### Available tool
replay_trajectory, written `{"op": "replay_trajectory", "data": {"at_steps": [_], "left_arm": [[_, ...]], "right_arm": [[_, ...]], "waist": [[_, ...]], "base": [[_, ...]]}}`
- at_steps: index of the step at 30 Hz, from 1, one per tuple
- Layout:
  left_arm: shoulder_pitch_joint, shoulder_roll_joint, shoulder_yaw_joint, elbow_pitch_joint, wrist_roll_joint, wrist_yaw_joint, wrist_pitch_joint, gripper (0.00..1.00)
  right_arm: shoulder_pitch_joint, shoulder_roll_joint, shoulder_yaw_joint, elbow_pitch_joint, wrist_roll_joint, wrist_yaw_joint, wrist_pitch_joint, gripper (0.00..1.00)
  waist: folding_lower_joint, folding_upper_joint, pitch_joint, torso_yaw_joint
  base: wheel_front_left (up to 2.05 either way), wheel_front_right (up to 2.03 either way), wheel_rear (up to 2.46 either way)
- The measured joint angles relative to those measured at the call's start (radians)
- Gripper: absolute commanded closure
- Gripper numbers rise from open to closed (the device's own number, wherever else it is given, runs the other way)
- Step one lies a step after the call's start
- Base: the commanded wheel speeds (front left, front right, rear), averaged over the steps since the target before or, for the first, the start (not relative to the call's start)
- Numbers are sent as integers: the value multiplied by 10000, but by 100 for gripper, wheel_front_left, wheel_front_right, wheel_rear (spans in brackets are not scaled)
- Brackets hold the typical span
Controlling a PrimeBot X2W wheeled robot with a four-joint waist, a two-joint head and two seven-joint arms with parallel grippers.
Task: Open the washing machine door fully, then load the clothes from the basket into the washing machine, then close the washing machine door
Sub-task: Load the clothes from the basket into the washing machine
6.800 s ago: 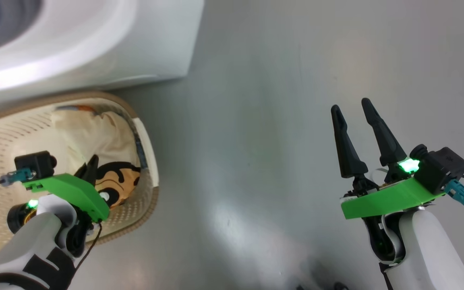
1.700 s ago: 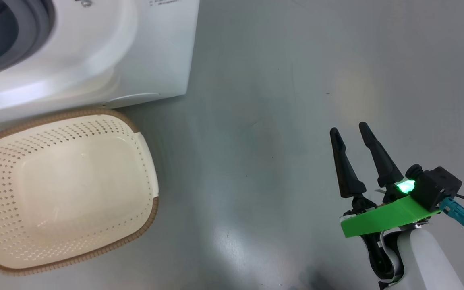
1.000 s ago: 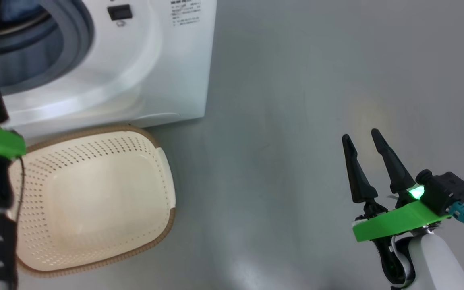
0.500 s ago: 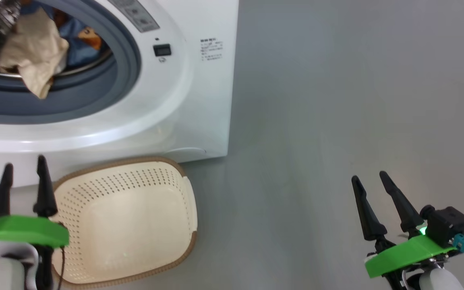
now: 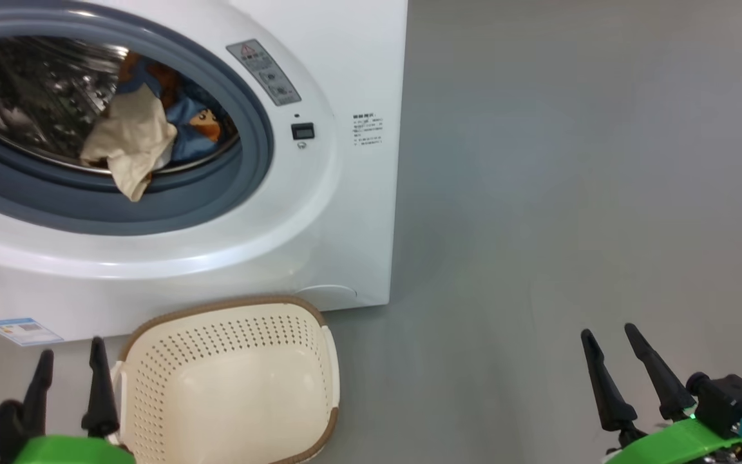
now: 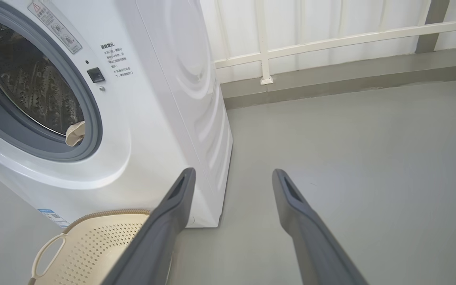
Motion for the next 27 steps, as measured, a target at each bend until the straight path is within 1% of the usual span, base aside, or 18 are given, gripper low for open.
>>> {"op": "replay_trajectory", "data": {"at_steps": [7,13,27], "left_arm": [[1065,-165,128,-573,167,0,0,0],[1517,-213,341,-930,272,0,0,0],[1613,-357,424,-1057,341,0,0,0]], "right_arm": [[652,-19,-240,-54,4,0,0,0],[939,-17,-418,-63,6,0,0,0],[1015,17,-466,-59,6,0,0,0]], "waist": [[0,0,-540,155],[0,0,-796,270],[0,0,-948,277]], "base": [[0,0,0],[0,0,0],[0,0,0]]}}
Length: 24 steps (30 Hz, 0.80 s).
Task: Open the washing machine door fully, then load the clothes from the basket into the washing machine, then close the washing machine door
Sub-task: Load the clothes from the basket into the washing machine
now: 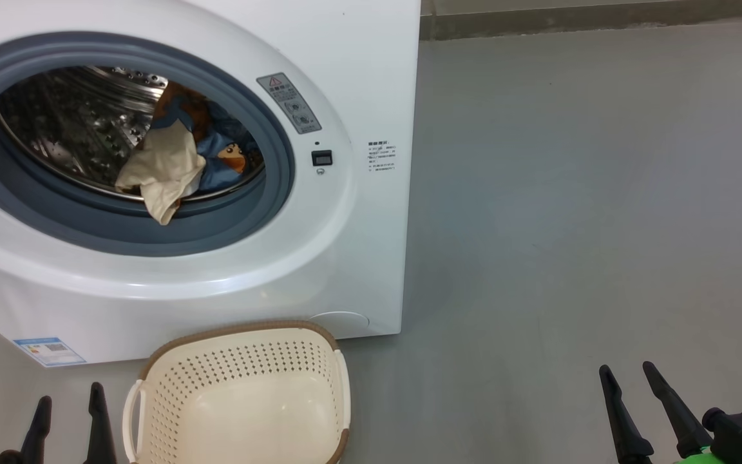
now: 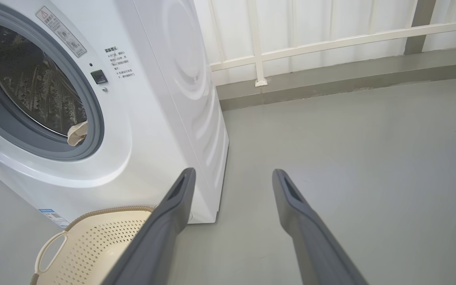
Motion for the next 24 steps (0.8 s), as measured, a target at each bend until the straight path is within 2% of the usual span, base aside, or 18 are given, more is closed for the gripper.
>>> {"op": "replay_trajectory", "data": {"at_steps": [24], "left_arm": [[-1,31,-209,-4,-4,0,0,0]], "right_arm": [[0,8,-4,-40,0,0,0,0]], "waist": [[0,0,55,4]], "base": [[0,0,0]]}}
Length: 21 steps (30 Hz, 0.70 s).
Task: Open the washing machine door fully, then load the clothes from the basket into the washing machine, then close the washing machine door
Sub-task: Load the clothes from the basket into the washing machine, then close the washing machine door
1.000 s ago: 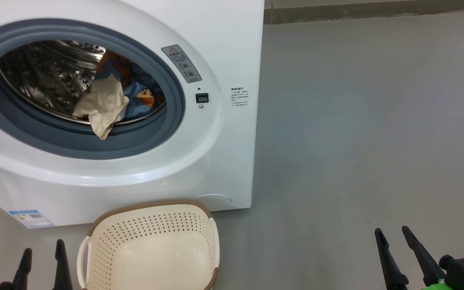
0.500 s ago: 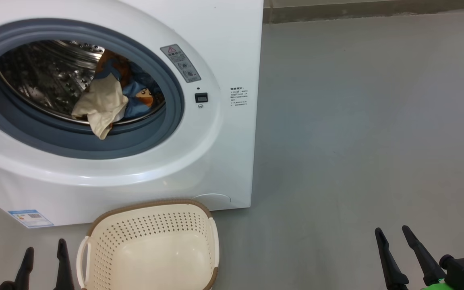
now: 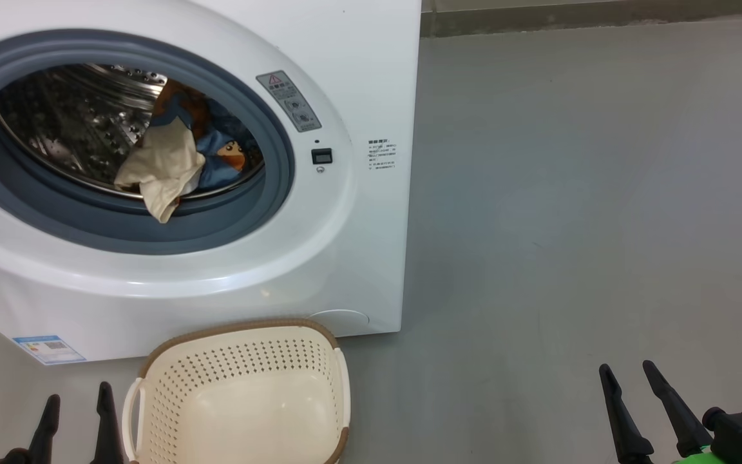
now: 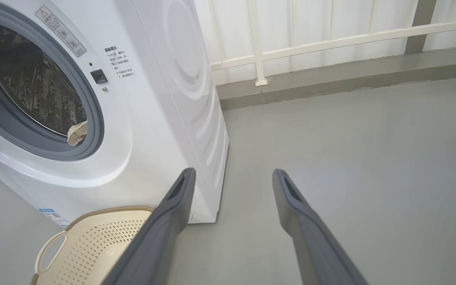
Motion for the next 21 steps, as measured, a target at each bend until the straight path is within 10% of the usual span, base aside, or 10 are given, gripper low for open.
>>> {"op": "replay_trajectory", "data": {"at_steps": [21], "left_arm": [[-9,29,13,-109,169,0,0,0]], "right_arm": [[-1,48,6,-44,-2,0,0,0]], "waist": [[0,0,83,17]], "base": [[-28,28,0]]}}
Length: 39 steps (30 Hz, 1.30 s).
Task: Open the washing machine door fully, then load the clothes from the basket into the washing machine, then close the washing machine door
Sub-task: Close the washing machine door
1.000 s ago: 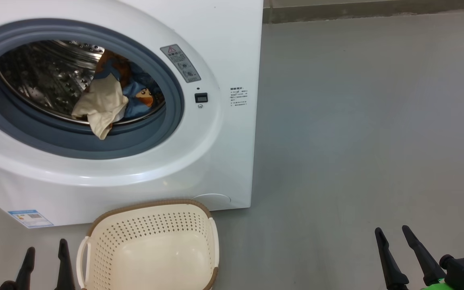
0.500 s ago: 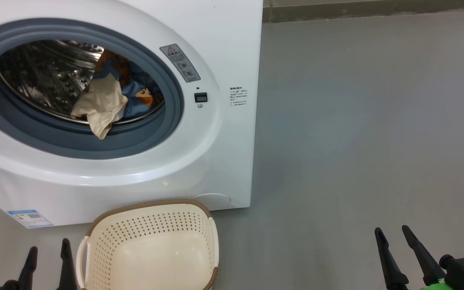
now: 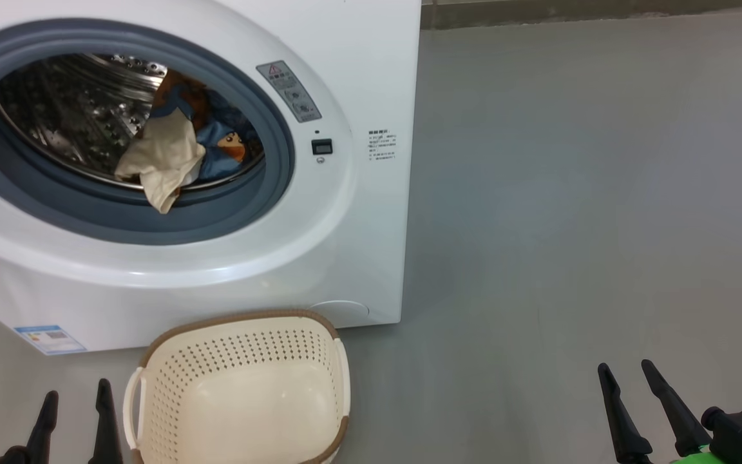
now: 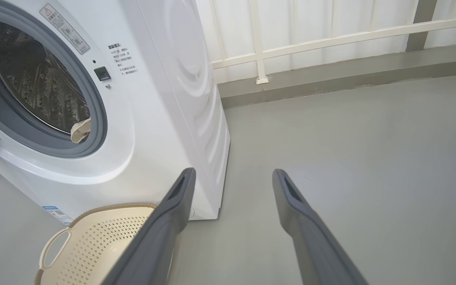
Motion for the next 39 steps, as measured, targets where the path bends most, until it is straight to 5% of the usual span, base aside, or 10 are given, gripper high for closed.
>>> {"op": "replay_trajectory", "data": {"at_steps": [16,39], "left_arm": [[-2,2,-96,-142,8,0,0,0],[-12,-67,-171,-92,-113,0,0,0]], "right_arm": [[0,0,-15,-10,0,0,0,0],[-24,-121,115,-59,-8,0,0,0]], "waist": [[0,0,81,120],[0,0,78,1072]], "base": [[-138,138,0],[-4,4,0]]}}
